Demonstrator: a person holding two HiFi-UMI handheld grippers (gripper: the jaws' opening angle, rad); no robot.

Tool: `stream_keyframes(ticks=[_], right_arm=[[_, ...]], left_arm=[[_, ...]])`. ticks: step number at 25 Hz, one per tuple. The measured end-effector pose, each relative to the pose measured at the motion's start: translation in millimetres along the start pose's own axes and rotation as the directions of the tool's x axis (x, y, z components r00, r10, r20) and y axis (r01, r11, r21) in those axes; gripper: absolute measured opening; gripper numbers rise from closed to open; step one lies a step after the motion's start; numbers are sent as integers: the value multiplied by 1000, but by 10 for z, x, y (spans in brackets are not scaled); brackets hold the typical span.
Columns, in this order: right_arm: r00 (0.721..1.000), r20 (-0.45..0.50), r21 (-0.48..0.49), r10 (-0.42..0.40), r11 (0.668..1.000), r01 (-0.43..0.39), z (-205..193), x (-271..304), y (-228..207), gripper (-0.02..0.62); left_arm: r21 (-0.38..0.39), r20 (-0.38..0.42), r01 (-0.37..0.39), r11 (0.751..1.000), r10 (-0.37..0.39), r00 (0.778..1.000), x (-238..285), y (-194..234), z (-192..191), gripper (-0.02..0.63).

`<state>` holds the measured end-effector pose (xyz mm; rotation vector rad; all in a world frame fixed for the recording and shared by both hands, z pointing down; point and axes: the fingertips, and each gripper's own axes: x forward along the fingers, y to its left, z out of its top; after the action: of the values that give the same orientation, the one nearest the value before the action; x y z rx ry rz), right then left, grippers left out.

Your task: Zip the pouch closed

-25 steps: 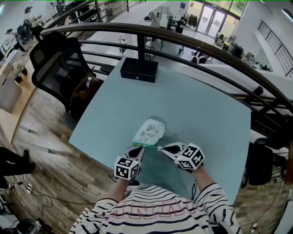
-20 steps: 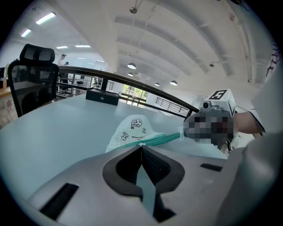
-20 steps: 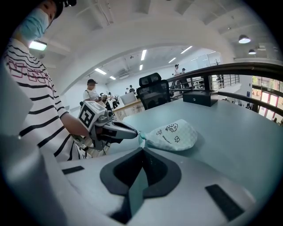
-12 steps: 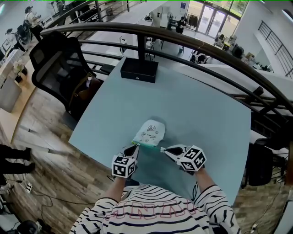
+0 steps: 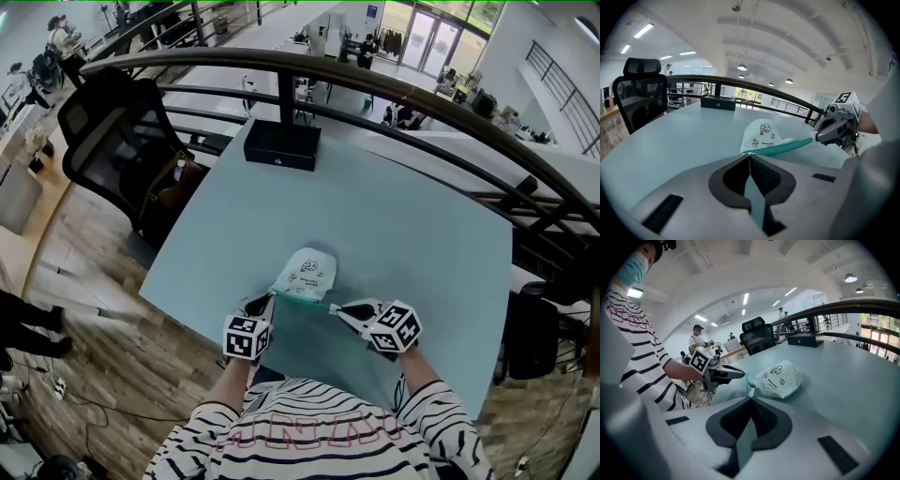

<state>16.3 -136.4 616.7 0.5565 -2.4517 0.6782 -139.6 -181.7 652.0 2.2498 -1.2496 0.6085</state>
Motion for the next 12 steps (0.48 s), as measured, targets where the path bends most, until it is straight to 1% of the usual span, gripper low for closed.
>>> stream_keyframes(ticks=[4, 9, 12], right_arm=[[1000, 4, 9, -5, 1000, 5, -21, 50, 12, 28], [1000, -1, 26, -8, 1000, 8, -102, 90, 65, 28], [1000, -3, 25, -24, 999, 24, -156, 98, 58, 28]], left_arm=[[41, -26, -14, 999, 15, 1000, 56, 48, -38, 26], [45, -44, -34, 998, 36, 998, 73, 54, -80, 26], [82, -61, -51, 995, 56, 997, 82, 20, -131, 26]])
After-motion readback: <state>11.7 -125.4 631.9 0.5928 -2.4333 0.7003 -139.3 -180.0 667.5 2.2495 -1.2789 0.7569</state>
